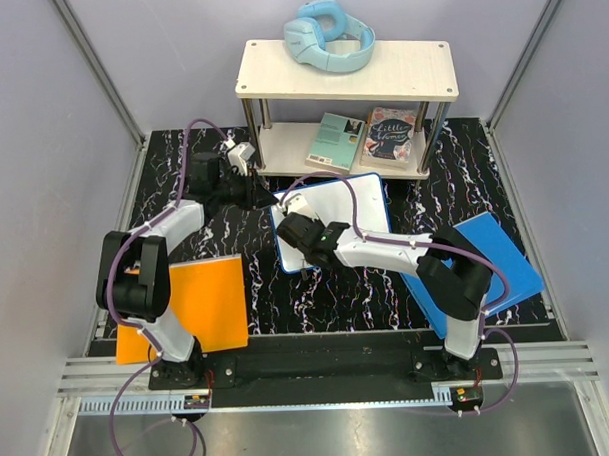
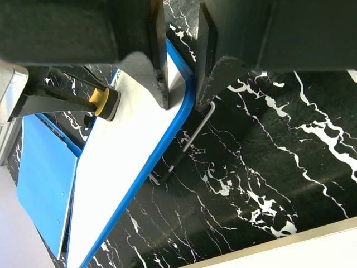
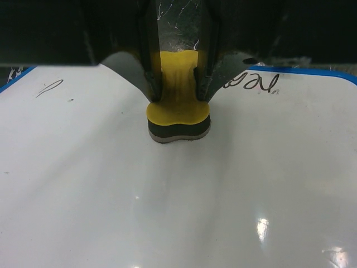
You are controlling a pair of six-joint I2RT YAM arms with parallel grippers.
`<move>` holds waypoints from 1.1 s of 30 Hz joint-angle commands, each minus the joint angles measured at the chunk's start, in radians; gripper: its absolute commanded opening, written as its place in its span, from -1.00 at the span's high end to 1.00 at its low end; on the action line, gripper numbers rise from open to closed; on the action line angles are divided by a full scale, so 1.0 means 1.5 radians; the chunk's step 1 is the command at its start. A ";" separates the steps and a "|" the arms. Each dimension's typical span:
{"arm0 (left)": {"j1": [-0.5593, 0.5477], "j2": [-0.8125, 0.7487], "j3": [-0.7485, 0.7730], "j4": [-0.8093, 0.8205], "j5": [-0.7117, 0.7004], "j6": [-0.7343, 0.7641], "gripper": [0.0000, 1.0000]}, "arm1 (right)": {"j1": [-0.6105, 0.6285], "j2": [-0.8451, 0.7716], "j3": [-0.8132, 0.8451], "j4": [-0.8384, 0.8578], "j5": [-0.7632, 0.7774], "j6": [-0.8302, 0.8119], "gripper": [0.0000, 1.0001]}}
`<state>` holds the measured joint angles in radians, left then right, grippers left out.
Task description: Erase the whiteboard
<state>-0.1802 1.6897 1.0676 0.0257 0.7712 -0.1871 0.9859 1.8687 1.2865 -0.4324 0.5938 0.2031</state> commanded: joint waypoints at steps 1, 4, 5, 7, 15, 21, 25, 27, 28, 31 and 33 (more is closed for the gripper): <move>-0.015 0.021 0.014 -0.010 0.046 0.021 0.41 | -0.006 0.082 -0.017 0.084 -0.085 0.017 1.00; -0.025 0.033 0.020 -0.014 0.070 0.030 0.11 | -0.005 0.080 -0.020 0.086 -0.085 0.019 1.00; -0.029 0.036 0.024 -0.015 0.077 0.033 0.03 | -0.006 0.080 -0.020 0.086 -0.085 0.018 1.00; -0.038 0.044 0.030 -0.015 0.087 0.039 0.00 | -0.006 0.079 -0.022 0.088 -0.085 0.018 1.00; -0.044 0.051 0.036 -0.031 0.085 0.046 1.00 | -0.006 0.073 -0.028 0.091 -0.070 0.024 1.00; -0.043 0.044 0.034 -0.050 0.073 0.069 1.00 | -0.013 0.049 -0.046 0.088 -0.030 0.043 1.00; -0.044 0.040 0.033 -0.060 0.063 0.083 1.00 | -0.056 0.023 -0.064 0.082 -0.025 0.075 1.00; -0.044 0.037 0.031 -0.061 0.057 0.087 1.00 | -0.097 0.014 -0.078 0.082 -0.023 0.095 1.00; -0.044 0.036 0.030 -0.063 0.057 0.088 1.00 | -0.110 0.008 -0.082 0.082 -0.022 0.099 1.00; -0.044 0.037 0.030 -0.064 0.057 0.088 1.00 | -0.159 -0.009 -0.093 0.083 -0.005 0.114 1.00; -0.045 0.038 0.031 -0.064 0.058 0.088 1.00 | -0.171 -0.018 -0.095 0.094 0.030 0.108 1.00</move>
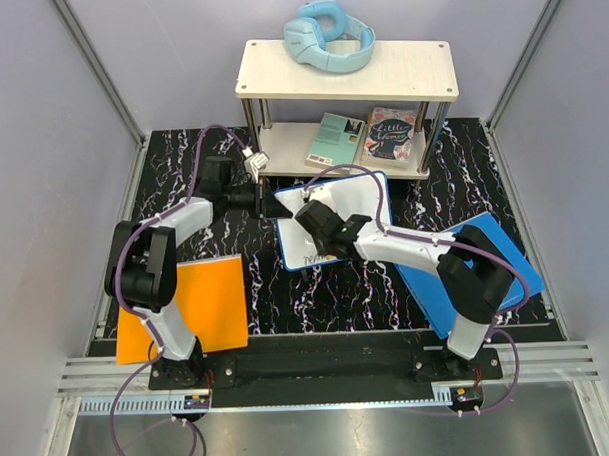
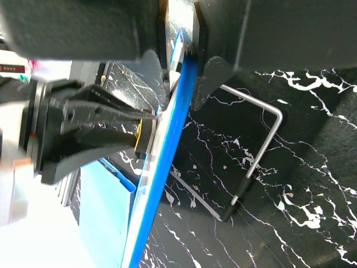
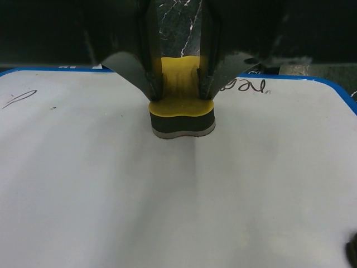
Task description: Erase the whiteboard
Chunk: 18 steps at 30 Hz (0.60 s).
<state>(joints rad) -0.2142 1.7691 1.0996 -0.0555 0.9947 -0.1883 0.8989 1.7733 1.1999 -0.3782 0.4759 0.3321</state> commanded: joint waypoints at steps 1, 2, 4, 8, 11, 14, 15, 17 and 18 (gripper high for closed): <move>-0.023 -0.015 0.009 -0.011 -0.091 0.089 1.00 | -0.120 0.039 -0.038 0.062 0.120 0.020 1.00; -0.023 -0.015 0.008 -0.012 -0.093 0.089 1.00 | -0.124 0.035 -0.039 0.064 0.130 0.018 1.00; -0.022 -0.016 0.009 -0.013 -0.092 0.090 1.00 | -0.136 0.029 -0.041 0.064 0.144 0.020 1.00; -0.023 -0.018 0.008 -0.016 -0.101 0.092 1.00 | -0.150 0.006 -0.057 0.065 0.159 0.025 1.00; -0.023 -0.018 0.010 -0.016 -0.103 0.092 1.00 | -0.161 -0.027 -0.075 0.067 0.173 0.031 1.00; -0.022 -0.018 0.010 -0.017 -0.105 0.092 1.00 | -0.171 -0.063 -0.091 0.076 0.194 0.030 1.00; -0.023 -0.018 0.009 -0.017 -0.104 0.092 1.00 | -0.176 -0.070 -0.097 0.078 0.201 0.025 1.00; -0.022 -0.017 0.010 -0.017 -0.106 0.092 1.00 | -0.186 -0.080 -0.099 0.086 0.205 0.019 1.00; -0.023 -0.017 0.010 -0.017 -0.106 0.092 1.00 | -0.194 -0.081 -0.100 0.091 0.203 0.012 1.00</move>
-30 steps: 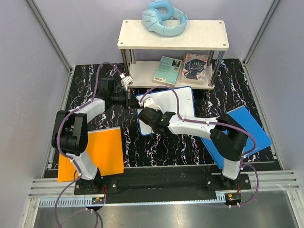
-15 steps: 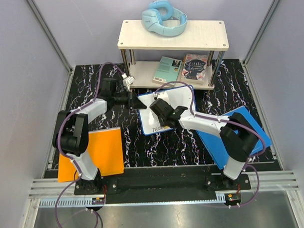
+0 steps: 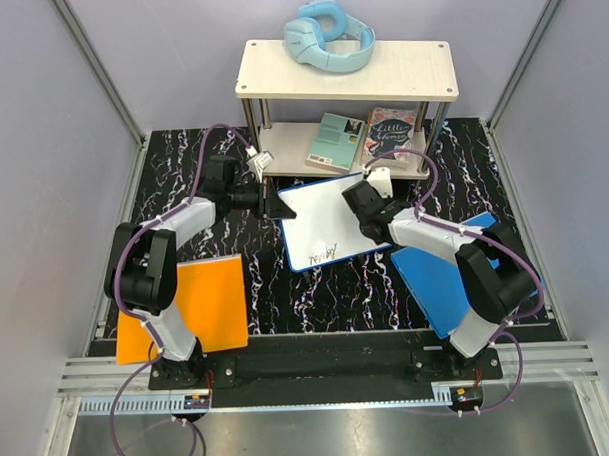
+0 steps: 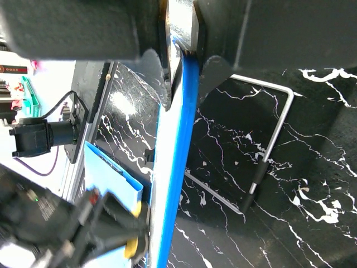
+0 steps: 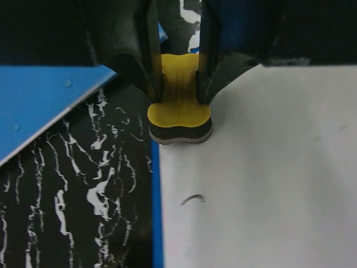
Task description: Erase the whiteboard
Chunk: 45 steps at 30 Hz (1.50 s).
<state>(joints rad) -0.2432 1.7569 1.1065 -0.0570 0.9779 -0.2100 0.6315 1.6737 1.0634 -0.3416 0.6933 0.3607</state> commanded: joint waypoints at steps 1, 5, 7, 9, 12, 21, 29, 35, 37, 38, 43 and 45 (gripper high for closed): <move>-0.004 -0.008 0.006 -0.016 -0.095 0.106 1.00 | -0.019 -0.012 -0.008 0.071 0.055 -0.011 1.00; -0.004 -0.006 0.007 -0.019 -0.097 0.106 1.00 | -0.019 0.004 0.001 0.074 0.014 -0.022 1.00; -0.005 -0.005 0.008 -0.020 -0.097 0.107 1.00 | -0.015 0.006 -0.002 0.073 -0.018 -0.017 1.00; -0.004 -0.004 0.008 -0.021 -0.097 0.107 1.00 | -0.007 -0.004 -0.019 0.082 -0.038 -0.010 1.00; -0.006 -0.003 0.010 -0.022 -0.098 0.107 1.00 | 0.017 -0.014 -0.048 0.106 -0.045 -0.011 1.00; -0.007 -0.005 0.010 -0.025 -0.102 0.110 1.00 | 0.064 -0.023 -0.097 0.183 -0.072 -0.019 1.00; -0.008 -0.005 0.009 -0.027 -0.107 0.111 1.00 | 0.030 -0.007 -0.010 0.192 0.009 -0.091 1.00; -0.009 -0.006 0.008 -0.027 -0.109 0.112 1.00 | -0.009 0.012 0.031 0.190 0.015 -0.123 1.00; -0.009 -0.007 0.009 -0.029 -0.109 0.113 1.00 | -0.010 0.018 0.029 0.185 0.012 -0.129 1.00; -0.010 -0.006 0.009 -0.030 -0.109 0.112 1.00 | -0.011 0.020 0.025 0.183 -0.001 -0.128 1.00; -0.009 -0.005 0.010 -0.030 -0.111 0.112 1.00 | -0.009 -0.007 -0.035 0.176 -0.073 -0.095 1.00; -0.009 -0.006 0.010 -0.032 -0.110 0.111 1.00 | -0.006 -0.025 -0.054 0.175 -0.107 -0.075 1.00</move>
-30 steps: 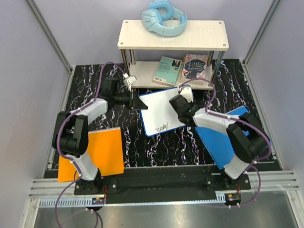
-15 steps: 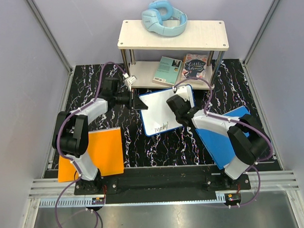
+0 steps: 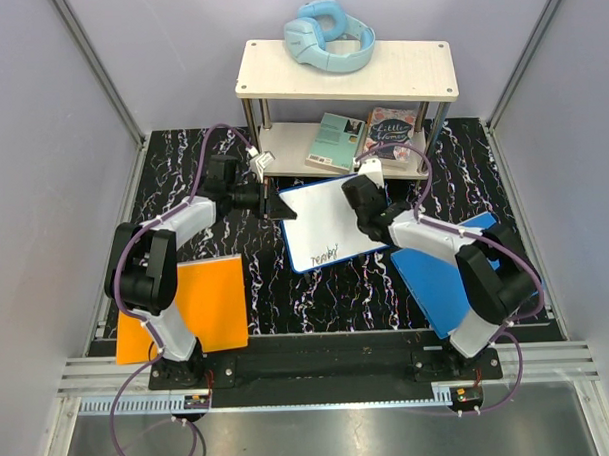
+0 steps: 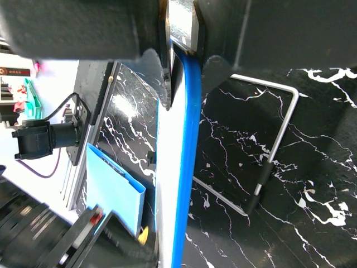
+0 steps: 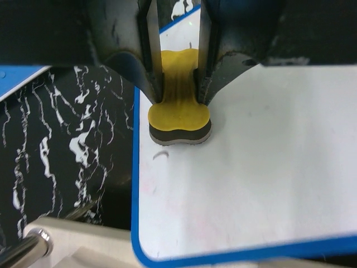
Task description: Erase the whiteboard
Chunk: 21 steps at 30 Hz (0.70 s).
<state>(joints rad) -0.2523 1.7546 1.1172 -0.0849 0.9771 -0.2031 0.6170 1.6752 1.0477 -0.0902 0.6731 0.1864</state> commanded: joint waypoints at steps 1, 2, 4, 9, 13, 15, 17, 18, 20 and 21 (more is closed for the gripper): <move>-0.004 -0.005 0.003 -0.013 -0.108 0.108 1.00 | 0.007 -0.031 -0.062 0.004 -0.098 0.049 1.00; -0.004 -0.005 0.003 -0.012 -0.109 0.108 1.00 | 0.008 -0.036 -0.069 -0.002 -0.099 0.061 1.00; -0.003 -0.005 0.003 -0.013 -0.110 0.108 1.00 | 0.016 -0.048 -0.084 -0.016 -0.099 0.076 1.00; -0.004 -0.005 0.005 -0.013 -0.111 0.109 1.00 | 0.031 -0.057 -0.118 -0.016 -0.109 0.093 1.00; -0.005 -0.005 0.004 -0.014 -0.111 0.109 1.00 | 0.073 -0.042 -0.090 -0.015 -0.108 0.073 1.00; -0.004 -0.005 0.003 -0.014 -0.111 0.109 1.00 | 0.095 -0.027 -0.075 -0.012 -0.102 0.060 1.00; -0.004 -0.005 0.003 -0.015 -0.114 0.109 1.00 | 0.125 -0.015 -0.049 -0.007 -0.098 0.045 1.00; -0.005 -0.005 0.003 -0.016 -0.114 0.109 1.00 | 0.134 0.000 -0.040 -0.007 -0.099 0.043 1.00; -0.004 -0.005 0.003 -0.015 -0.114 0.110 1.00 | 0.154 0.022 -0.014 -0.005 -0.110 0.037 1.00; -0.005 -0.005 0.002 -0.015 -0.114 0.109 1.00 | 0.160 0.032 -0.001 -0.003 -0.111 0.036 1.00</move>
<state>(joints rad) -0.2527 1.7546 1.1175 -0.0898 0.9661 -0.2005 0.8062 1.6295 0.9657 -0.1905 0.5953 0.2390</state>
